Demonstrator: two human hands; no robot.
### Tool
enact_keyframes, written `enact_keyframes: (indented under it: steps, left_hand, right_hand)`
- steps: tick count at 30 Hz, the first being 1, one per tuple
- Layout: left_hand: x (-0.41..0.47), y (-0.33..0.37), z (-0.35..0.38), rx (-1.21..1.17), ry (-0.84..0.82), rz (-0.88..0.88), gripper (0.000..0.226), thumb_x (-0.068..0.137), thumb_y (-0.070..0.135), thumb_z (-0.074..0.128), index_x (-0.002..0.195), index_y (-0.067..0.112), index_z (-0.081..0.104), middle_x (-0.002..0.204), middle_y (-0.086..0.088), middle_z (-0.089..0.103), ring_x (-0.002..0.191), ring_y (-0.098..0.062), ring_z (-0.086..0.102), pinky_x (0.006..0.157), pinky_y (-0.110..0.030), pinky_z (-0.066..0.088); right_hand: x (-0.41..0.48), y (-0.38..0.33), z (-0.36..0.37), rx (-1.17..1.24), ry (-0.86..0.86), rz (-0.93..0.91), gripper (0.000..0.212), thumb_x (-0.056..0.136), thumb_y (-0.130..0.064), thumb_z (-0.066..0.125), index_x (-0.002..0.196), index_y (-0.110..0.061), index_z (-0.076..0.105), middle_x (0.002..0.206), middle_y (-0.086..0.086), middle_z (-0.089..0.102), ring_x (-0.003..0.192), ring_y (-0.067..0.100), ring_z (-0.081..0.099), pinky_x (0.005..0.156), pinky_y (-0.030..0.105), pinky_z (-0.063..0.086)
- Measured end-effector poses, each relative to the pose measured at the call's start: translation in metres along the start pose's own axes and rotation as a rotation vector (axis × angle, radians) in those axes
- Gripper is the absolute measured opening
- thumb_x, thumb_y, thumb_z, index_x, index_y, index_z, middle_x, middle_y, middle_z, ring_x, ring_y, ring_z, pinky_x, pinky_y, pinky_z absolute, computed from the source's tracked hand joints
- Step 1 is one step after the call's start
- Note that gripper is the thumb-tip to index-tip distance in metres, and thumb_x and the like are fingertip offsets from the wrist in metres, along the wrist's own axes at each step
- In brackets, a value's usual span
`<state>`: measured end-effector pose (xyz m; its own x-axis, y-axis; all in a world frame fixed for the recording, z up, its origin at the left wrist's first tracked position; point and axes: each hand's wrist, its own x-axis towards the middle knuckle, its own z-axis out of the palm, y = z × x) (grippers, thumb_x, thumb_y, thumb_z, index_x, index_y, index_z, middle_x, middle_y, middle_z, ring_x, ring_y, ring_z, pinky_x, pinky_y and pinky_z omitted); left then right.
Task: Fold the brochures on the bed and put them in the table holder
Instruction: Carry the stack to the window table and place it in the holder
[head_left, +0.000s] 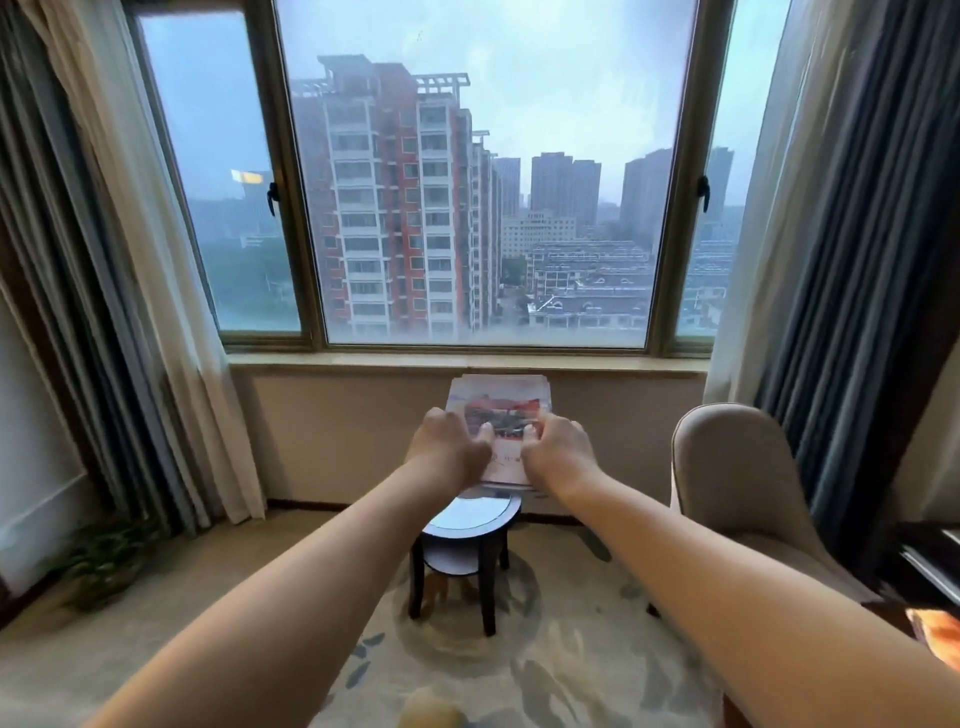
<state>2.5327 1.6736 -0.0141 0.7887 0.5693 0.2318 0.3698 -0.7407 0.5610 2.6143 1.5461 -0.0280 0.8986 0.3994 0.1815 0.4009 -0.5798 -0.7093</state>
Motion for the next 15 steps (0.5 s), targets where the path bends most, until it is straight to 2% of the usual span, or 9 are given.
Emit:
enact_keyframes:
  steps: [3,8,11,15]
  left_hand:
    - [0.069,-0.018,0.022,-0.021,-0.025,-0.025,0.048,0.103,0.040,0.049,0.139,0.008,0.052,0.127,-0.016,0.053,0.110,-0.033,0.058,0.092,-0.033,0.046]
    - [0.193,-0.048,0.062,0.021,-0.027,-0.034,0.040,0.103,0.039,0.048,0.126,0.008,0.058,0.119,-0.014,0.049,0.097,-0.030,0.058,0.094,-0.038,0.051]
    - [0.260,-0.065,0.079,0.038,-0.037,-0.045,0.042,0.104,0.037,0.048,0.134,0.008,0.054,0.125,-0.016,0.048,0.106,-0.034,0.060,0.098,-0.039,0.049]
    - [0.336,-0.096,0.099,0.050,-0.069,-0.072,0.054,0.106,0.039,0.047,0.150,0.009,0.042,0.139,-0.017,0.041,0.120,-0.038,0.058,0.105,-0.042,0.047]
  right_hand:
    - [0.067,0.008,0.029,0.032,-0.017,0.019,0.034,0.101,-0.029,0.045,0.129,-0.019,0.061,0.118,0.011,0.062,0.099,0.024,0.063,0.093,0.042,0.057]
    - [0.191,0.016,0.077,0.025,-0.045,-0.010,0.033,0.102,-0.029,0.045,0.130,-0.018,0.059,0.117,0.013,0.061,0.099,0.025,0.063,0.091,0.041,0.058]
    - [0.262,0.020,0.107,0.031,-0.080,-0.015,0.036,0.104,-0.026,0.045,0.137,-0.017,0.056,0.119,0.014,0.060,0.098,0.024,0.062,0.084,0.036,0.055]
    - [0.342,0.022,0.150,0.054,-0.163,-0.009,0.032,0.100,-0.026,0.047,0.129,-0.021,0.061,0.114,0.013,0.066,0.102,0.029,0.064,0.092,0.047,0.056]
